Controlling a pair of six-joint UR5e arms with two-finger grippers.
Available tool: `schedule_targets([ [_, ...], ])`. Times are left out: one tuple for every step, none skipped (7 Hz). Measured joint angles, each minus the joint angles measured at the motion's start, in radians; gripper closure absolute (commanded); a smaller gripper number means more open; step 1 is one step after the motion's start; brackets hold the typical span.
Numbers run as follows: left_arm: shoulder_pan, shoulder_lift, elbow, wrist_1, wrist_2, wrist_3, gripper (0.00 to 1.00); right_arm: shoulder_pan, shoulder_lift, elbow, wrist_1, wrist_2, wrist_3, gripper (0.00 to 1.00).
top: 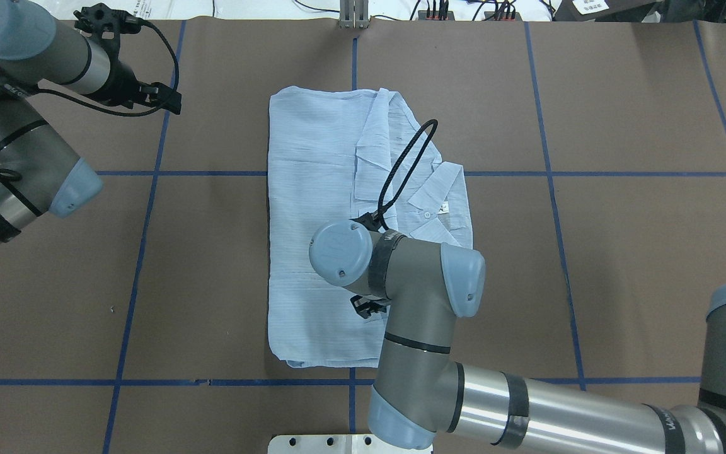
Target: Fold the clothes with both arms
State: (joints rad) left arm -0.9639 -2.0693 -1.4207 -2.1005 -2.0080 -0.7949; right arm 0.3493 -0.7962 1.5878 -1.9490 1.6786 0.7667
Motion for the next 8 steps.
schedule_targets([
  [0.001, 0.0, 0.0, 0.0, 0.0, -0.001, 0.0, 0.022, -0.05, 0.057, -0.014, 0.0, -0.05, 0.0],
  [0.002, 0.0, 0.0, 0.0, 0.0, -0.001, 0.0, 0.04, -0.111, 0.109, -0.02, -0.005, -0.087, 0.0],
  [0.004, 0.0, 0.0, 0.0, 0.0, -0.001, 0.0, 0.053, -0.178, 0.162, -0.022, -0.015, -0.113, 0.0],
  [0.005, 0.0, 0.001, 0.0, 0.0, -0.001, 0.0, 0.061, -0.248, 0.221, -0.02, -0.024, -0.134, 0.0],
  [0.006, 0.0, 0.001, 0.0, 0.0, -0.001, 0.0, 0.065, -0.309, 0.275, -0.019, -0.029, -0.147, 0.0],
  [0.006, 0.0, 0.0, 0.0, 0.0, -0.001, 0.0, 0.067, -0.343, 0.306, -0.016, -0.03, -0.15, 0.0],
  [0.007, 0.0, -0.001, 0.0, 0.0, -0.001, 0.0, 0.076, -0.346, 0.316, -0.012, -0.026, -0.147, 0.0],
  [0.007, 0.0, -0.003, 0.0, -0.001, -0.001, 0.0, 0.099, -0.328, 0.312, 0.015, -0.014, -0.136, 0.0],
])
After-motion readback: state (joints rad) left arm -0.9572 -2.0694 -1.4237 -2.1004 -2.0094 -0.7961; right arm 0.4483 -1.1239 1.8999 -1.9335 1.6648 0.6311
